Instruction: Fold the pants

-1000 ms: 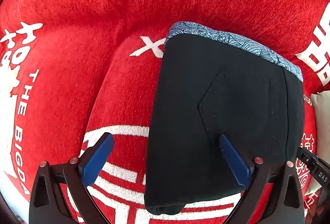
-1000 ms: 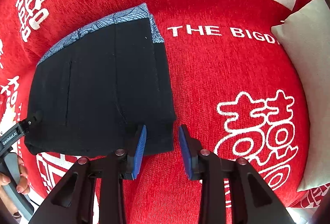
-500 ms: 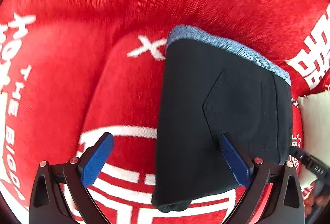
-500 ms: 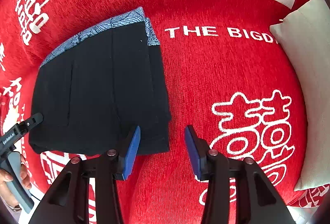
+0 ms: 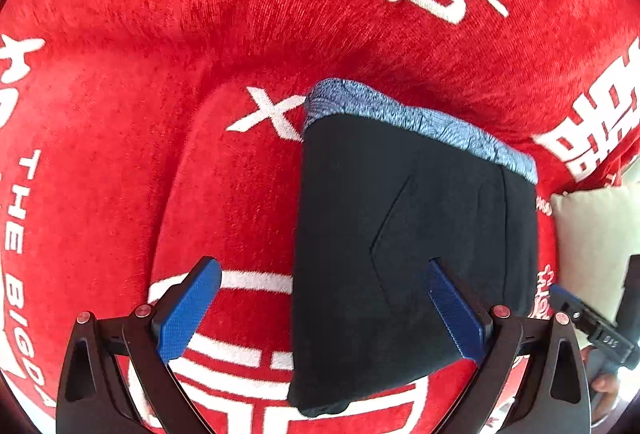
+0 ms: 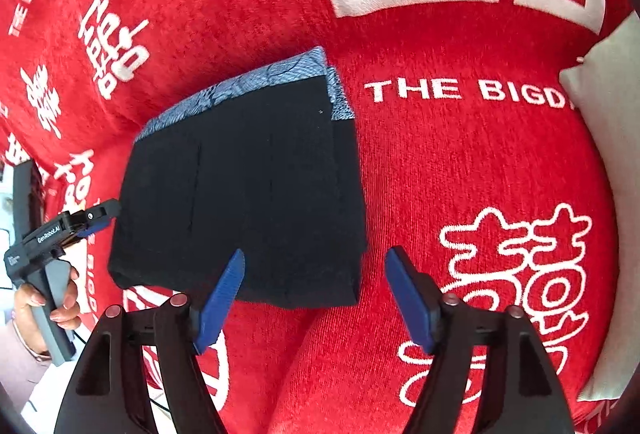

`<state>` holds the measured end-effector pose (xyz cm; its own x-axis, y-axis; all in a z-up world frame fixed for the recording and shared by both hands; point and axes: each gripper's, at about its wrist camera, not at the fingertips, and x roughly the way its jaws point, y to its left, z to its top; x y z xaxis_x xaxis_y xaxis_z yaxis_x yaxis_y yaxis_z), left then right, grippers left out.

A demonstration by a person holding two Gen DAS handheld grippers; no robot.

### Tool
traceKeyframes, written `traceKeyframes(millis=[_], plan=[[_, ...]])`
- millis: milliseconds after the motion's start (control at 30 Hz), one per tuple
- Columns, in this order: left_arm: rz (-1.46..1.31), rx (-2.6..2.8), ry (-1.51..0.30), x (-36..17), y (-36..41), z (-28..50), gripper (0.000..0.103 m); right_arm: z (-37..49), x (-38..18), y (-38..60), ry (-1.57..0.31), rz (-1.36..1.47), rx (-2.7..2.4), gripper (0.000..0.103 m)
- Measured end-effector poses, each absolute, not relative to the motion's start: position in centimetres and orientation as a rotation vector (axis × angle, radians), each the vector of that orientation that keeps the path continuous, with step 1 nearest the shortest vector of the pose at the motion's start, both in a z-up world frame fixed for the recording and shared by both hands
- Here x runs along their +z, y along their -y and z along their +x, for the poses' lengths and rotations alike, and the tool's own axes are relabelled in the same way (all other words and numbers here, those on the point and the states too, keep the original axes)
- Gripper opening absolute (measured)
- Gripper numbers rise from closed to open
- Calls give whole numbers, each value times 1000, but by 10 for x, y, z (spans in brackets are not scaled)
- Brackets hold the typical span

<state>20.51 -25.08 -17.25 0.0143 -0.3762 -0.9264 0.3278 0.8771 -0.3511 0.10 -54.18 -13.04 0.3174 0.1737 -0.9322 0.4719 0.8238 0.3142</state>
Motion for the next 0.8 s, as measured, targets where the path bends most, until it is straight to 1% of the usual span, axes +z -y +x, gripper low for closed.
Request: traceKeyframes(millis=[233, 367, 567, 800], plan=[[-57, -621, -1494, -175, 260, 223, 102, 10, -154, 573, -1236, 746, -179, 76], [-14, -683, -1513, -182, 270, 233, 102, 20, -168, 590, -1231, 853, -96, 76], [-57, -786, -1583, -200, 273, 249, 102, 39, -200, 606, -1265, 958, 55, 76], [66, -927, -1659, -223, 298, 236, 102, 45, -213, 609, -1257, 986, 197, 76]])
